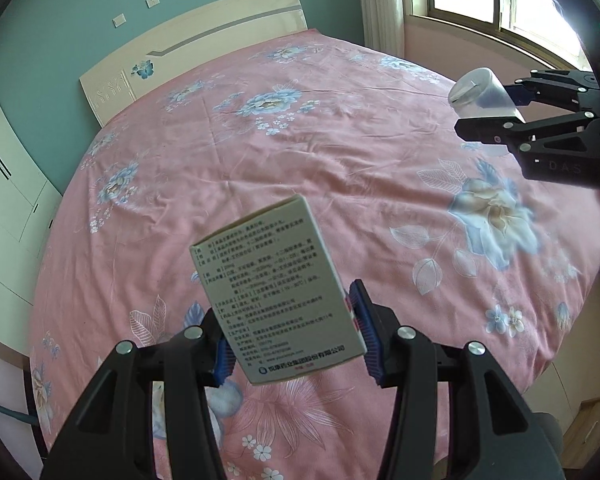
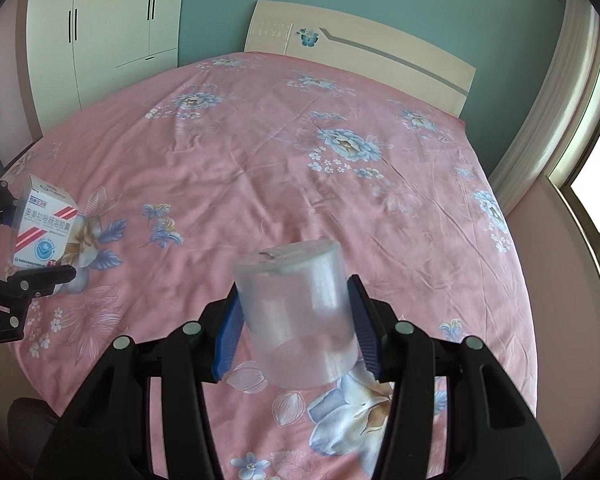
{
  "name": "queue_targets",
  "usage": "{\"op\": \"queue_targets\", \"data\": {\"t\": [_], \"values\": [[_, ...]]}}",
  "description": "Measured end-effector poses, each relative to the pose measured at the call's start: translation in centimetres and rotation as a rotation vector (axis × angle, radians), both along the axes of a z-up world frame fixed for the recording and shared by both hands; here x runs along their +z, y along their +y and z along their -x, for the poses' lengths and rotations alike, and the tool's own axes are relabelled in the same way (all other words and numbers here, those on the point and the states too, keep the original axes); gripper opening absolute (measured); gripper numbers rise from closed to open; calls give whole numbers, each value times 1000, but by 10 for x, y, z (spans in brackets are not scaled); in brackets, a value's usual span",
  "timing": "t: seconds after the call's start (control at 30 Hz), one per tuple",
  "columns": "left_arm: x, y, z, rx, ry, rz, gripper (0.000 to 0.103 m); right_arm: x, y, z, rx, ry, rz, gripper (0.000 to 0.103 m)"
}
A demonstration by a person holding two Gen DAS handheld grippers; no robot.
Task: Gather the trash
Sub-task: 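Carry the medicine box and plastic cup in both grippers over the bin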
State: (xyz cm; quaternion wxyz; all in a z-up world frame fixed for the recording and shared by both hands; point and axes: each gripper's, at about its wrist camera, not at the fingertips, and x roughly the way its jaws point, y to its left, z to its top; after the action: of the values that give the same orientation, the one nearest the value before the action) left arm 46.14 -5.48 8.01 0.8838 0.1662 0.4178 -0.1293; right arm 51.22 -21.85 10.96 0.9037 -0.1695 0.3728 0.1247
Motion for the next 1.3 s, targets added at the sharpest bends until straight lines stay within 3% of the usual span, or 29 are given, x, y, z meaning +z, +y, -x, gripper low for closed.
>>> {"op": "queue_targets", "data": {"t": [0.3, 0.57, 0.77, 0.93, 1.3], "values": [[82, 2, 112, -6, -121, 0, 52, 95, 9, 138, 21, -111, 17, 51], [117, 7, 207, 1, -196, -18, 52, 133, 8, 250, 49, -155, 20, 51], [112, 8, 264, -26, -221, -29, 53, 123, 14, 314, 84, -152, 60, 51], [90, 10, 293, -44, -194, -17, 53, 99, 22, 350, 122, -127, 88, 51], [23, 24, 318, -56, -97, -7, 53, 16, 41, 379, 188, -12, 98, 51]]}}
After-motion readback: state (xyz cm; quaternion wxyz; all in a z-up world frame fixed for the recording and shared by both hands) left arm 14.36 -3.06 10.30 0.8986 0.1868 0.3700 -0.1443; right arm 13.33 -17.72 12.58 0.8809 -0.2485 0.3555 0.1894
